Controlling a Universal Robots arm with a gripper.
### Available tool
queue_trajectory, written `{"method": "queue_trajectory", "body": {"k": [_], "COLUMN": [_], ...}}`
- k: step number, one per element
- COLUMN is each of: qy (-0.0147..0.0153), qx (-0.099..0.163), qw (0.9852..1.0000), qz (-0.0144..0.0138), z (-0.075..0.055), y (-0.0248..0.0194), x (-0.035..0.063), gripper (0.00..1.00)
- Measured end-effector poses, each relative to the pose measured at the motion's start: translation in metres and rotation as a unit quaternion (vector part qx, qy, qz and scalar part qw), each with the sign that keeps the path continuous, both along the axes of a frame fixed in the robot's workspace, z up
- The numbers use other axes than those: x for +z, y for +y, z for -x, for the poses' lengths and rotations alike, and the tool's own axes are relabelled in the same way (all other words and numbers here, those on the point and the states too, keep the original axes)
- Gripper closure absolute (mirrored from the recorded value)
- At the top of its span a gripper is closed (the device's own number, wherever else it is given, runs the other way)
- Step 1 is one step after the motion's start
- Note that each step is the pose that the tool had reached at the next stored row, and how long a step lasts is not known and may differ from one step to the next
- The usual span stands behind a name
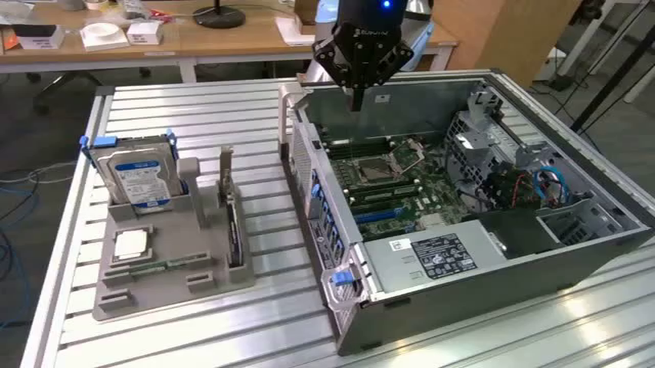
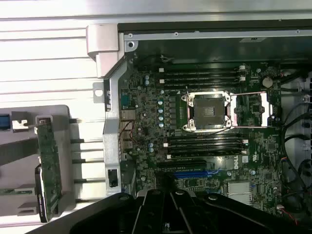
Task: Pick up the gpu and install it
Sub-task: 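Reach for the gpu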
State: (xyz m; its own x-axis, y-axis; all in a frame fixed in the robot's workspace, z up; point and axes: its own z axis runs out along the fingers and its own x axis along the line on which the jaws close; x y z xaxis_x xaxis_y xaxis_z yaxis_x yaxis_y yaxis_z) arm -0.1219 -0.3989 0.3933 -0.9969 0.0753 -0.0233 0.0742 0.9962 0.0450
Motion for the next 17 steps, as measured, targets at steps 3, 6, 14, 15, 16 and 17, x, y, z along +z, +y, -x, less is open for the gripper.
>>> {"method": "queue_trajectory", "body": {"k": [3,6,14,15,16,17], "qy": [0.0,0.0,0.0,0.0,0.0,0.0], "qx": [0.0,0.0,0.0,0.0,0.0,0.0], "qw": [1.0,1.0,1.0,1.0,1.0,1.0], "qz": [0.0,0.0,0.0,0.0,0.0,0.0], "z": [0.0,0.0001,0.001,0.0011,0.0014,0.0015], "y": [0.0,0.0,0.0,0.0,0.0,0.0], "x": [0.0,0.0,0.0,0.0,0.0,0.0], "gripper": [0.89,0.89,0.89,0.89,0.89,0.89]}}
